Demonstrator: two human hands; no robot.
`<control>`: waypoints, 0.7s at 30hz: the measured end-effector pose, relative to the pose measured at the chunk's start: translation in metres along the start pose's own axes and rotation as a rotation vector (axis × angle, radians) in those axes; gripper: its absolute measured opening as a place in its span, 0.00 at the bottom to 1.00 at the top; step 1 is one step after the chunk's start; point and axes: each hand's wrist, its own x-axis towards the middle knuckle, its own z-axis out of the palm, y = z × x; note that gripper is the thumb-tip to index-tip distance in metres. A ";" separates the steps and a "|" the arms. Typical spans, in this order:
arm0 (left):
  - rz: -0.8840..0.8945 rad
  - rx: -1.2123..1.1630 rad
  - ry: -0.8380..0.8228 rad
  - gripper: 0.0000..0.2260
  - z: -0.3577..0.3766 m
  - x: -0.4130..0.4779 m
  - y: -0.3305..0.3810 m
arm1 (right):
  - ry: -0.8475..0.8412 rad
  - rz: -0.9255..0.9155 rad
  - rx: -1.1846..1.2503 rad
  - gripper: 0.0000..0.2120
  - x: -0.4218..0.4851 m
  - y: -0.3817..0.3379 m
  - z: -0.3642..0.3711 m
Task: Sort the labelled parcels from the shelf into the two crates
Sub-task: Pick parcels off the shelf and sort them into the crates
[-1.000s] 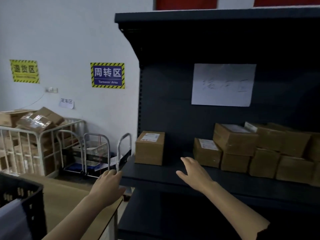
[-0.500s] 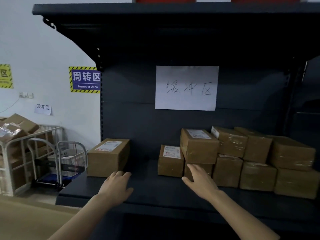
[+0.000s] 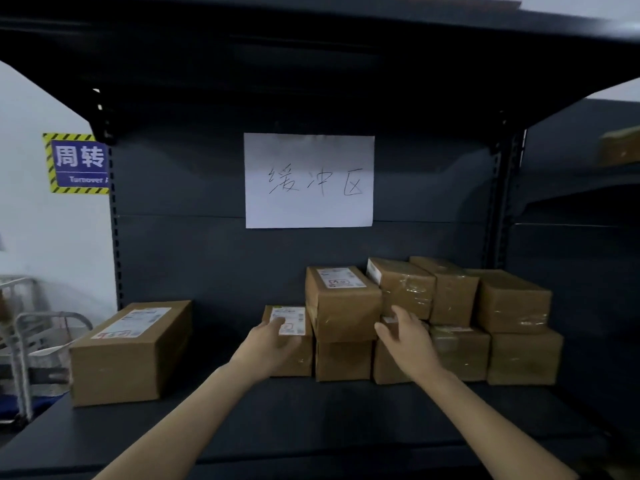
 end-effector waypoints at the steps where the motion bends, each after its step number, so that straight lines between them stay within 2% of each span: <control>1: -0.010 -0.052 -0.004 0.26 0.001 0.008 0.008 | 0.001 0.010 0.013 0.28 0.005 -0.001 -0.001; 7: -0.132 -0.402 -0.105 0.31 0.008 0.052 0.028 | -0.078 0.105 0.164 0.28 0.030 -0.017 0.001; 12: -0.331 -0.699 -0.193 0.32 0.015 0.060 0.033 | -0.085 0.187 0.362 0.27 0.033 -0.026 0.015; 15: -0.308 -0.906 -0.246 0.31 0.018 0.057 0.029 | -0.035 0.189 0.429 0.22 0.029 -0.031 0.019; 18: -0.302 -1.042 -0.228 0.37 0.016 0.052 0.015 | -0.010 0.171 0.495 0.17 0.021 -0.037 0.022; 21: -0.267 -1.078 -0.107 0.32 0.010 0.044 -0.001 | -0.010 0.123 0.518 0.13 0.007 -0.050 0.029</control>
